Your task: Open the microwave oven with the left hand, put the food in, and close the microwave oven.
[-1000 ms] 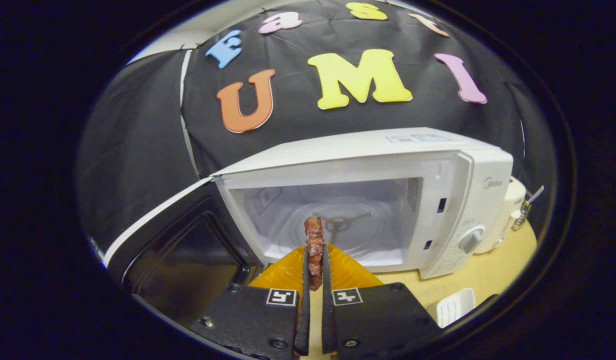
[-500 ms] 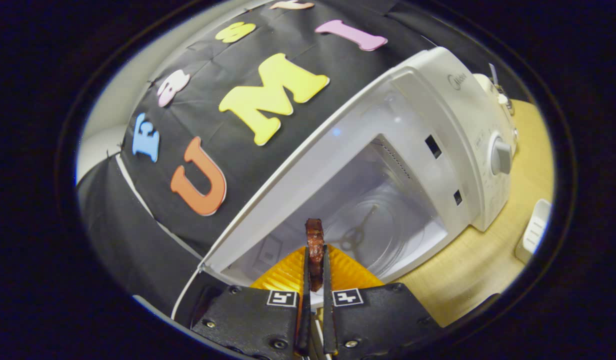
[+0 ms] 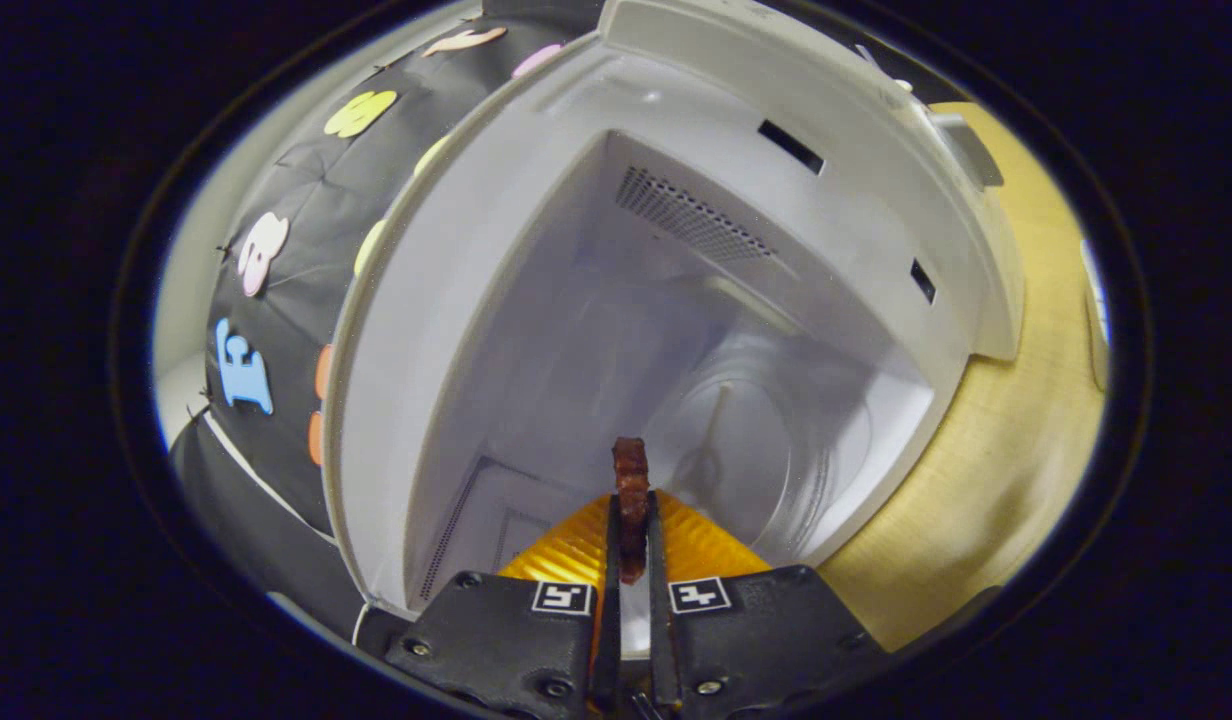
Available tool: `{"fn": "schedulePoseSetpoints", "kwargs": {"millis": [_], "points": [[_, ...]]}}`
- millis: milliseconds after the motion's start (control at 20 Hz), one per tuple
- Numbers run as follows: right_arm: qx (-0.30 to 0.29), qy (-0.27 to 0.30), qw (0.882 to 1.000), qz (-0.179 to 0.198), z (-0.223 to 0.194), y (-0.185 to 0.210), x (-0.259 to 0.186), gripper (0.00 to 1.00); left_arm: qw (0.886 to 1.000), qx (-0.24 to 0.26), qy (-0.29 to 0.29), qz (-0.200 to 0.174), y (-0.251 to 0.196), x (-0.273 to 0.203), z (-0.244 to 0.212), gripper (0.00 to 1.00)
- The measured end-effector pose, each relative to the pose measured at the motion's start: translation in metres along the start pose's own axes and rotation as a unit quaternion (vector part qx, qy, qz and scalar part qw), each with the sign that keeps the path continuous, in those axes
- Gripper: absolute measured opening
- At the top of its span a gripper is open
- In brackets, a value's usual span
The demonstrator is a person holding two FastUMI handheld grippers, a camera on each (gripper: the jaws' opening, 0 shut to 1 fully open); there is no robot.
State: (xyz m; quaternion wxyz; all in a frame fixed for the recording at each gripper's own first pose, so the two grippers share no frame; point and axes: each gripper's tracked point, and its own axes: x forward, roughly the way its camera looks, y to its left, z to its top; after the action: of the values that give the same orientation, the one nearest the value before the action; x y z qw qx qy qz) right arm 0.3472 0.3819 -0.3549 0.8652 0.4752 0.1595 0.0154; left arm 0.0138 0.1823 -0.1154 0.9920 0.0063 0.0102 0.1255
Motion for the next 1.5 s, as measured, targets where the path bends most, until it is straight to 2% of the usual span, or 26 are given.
{"fn": "schedulePoseSetpoints", "kwargs": {"millis": [50,100,150,200,250,300,350,400,450,500,550,600,650,700,950,1150,1300,1450,1500], "points": [[-0.009,0.005,1.0,-0.014,-0.007,-0.001,0.007,0.16,1.0,0.001,0.004,0.001,-0.001,0.0,-0.002,0.87],[-0.018,0.014,0.999,-0.024,-0.015,-0.007,0.009,0.21,1.0,0.002,0.008,0.001,-0.001,0.002,-0.005,0.96],[-0.021,0.013,0.999,-0.027,-0.018,-0.007,0.012,0.37,1.0,0.003,0.013,0.001,0.0,0.001,-0.009,0.96],[-0.03,0.005,0.999,-0.037,-0.016,-0.01,0.011,0.69,1.0,0.003,0.016,0.001,0.0,0.001,-0.011,0.97],[-0.038,0.0,0.998,-0.043,-0.015,-0.012,0.01,0.74,1.0,0.003,0.018,0.002,0.002,0.001,-0.012,0.88],[-0.047,-0.003,0.998,-0.038,-0.013,-0.009,0.009,0.9,1.0,0.002,0.018,0.005,0.004,0.001,-0.012,0.88],[-0.056,-0.004,0.998,-0.04,-0.013,-0.011,0.008,0.78,1.0,-0.002,0.018,0.006,0.006,0.0,-0.012,0.97],[-0.065,-0.009,0.997,-0.048,-0.011,-0.014,0.006,0.96,1.0,-0.007,0.019,0.005,0.006,0.001,-0.012,0.97],[-0.067,-0.017,0.996,-0.054,-0.008,-0.015,0.003,0.96,1.0,-0.011,0.021,0.004,0.007,0.0,-0.013,0.88],[-0.08,-0.025,0.995,-0.053,-0.004,-0.013,0.0,0.96,1.0,-0.016,0.024,0.003,0.008,0.0,-0.015,0.97],[-0.094,-0.034,0.993,-0.056,0.001,-0.012,-0.006,0.96,0.999,-0.022,0.027,0.002,0.008,-0.001,-0.017,0.97],[-0.102,-0.038,0.993,-0.05,0.004,-0.01,-0.01,0.96,0.999,-0.027,0.029,0.0,0.008,-0.003,-0.019,0.87],[-0.108,-0.04,0.992,-0.044,0.005,-0.005,-0.017,0.96,0.999,-0.029,0.032,-0.001,0.008,-0.004,-0.02,0.85],[-0.113,-0.04,0.992,-0.041,0.008,-0.003,-0.024,0.96,0.999,-0.028,0.033,0.0,0.009,-0.007,-0.021,0.95],[-0.127,-0.021,0.991,-0.027,0.027,0.006,-0.071,0.96,0.999,-0.022,0.022,-0.005,0.011,-0.019,-0.018,0.95],[-0.195,-0.046,0.98,-0.017,0.063,0.012,-0.121,0.96,0.999,-0.025,0.02,-0.003,0.009,-0.029,-0.025,0.95],[-0.221,-0.033,0.975,0.003,0.08,0.013,-0.154,0.96,1.0,-0.026,0.015,-0.01,0.004,-0.033,-0.029,0.95],[-0.271,-0.045,0.961,0.002,0.106,0.011,-0.182,0.96,1.0,-0.022,0.016,-0.007,0.006,-0.035,-0.035,0.95],[-0.291,-0.055,0.955,-0.011,0.117,0.009,-0.188,0.96,1.0,-0.021,0.018,-0.006,0.006,-0.036,-0.037,0.95]]}}
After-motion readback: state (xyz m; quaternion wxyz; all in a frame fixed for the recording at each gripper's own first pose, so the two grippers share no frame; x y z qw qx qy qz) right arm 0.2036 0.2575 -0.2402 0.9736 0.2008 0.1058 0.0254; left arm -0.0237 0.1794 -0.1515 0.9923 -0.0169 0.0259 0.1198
